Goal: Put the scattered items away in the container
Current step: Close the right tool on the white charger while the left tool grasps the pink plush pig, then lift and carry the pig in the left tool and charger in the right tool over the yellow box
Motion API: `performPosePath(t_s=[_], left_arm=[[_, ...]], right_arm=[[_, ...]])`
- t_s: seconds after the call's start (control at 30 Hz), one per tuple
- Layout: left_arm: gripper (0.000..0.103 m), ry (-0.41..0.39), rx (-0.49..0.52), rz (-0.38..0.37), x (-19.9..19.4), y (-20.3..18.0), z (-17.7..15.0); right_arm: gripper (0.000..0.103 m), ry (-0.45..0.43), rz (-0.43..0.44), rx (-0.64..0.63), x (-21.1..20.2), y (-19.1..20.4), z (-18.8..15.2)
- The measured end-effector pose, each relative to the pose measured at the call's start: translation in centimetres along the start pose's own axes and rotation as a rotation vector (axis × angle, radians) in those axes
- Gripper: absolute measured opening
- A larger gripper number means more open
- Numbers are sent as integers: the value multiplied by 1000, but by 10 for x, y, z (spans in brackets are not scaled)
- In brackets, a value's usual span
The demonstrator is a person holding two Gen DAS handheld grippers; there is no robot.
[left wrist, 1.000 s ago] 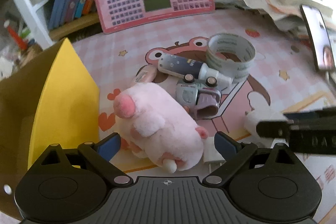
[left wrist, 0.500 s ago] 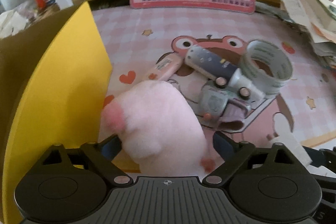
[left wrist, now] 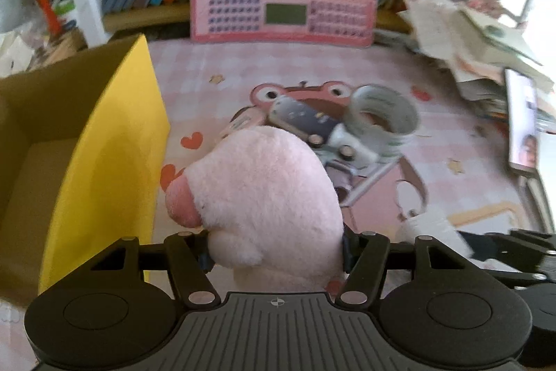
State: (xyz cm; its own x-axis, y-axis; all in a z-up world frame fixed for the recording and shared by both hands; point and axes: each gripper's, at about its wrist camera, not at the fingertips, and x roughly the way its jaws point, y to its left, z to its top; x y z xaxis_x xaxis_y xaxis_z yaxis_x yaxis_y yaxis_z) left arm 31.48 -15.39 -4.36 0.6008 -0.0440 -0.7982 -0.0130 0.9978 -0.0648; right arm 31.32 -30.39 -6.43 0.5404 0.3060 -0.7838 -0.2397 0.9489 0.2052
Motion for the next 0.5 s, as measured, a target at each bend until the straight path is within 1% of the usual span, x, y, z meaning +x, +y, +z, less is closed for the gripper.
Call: performPosePath(t_s=[0.13, 0.3, 0.5], left_arm=[[62, -14, 33, -73, -21, 2, -13], [62, -48, 74, -164, -47, 8, -30], [62, -73, 77, -252, -79, 36, -55]], right_arm=[[42, 1, -2, 16, -16, 9, -14], [42, 6, -41, 35, -38, 25, -36], [42, -22, -103, 34, -64, 51, -54]])
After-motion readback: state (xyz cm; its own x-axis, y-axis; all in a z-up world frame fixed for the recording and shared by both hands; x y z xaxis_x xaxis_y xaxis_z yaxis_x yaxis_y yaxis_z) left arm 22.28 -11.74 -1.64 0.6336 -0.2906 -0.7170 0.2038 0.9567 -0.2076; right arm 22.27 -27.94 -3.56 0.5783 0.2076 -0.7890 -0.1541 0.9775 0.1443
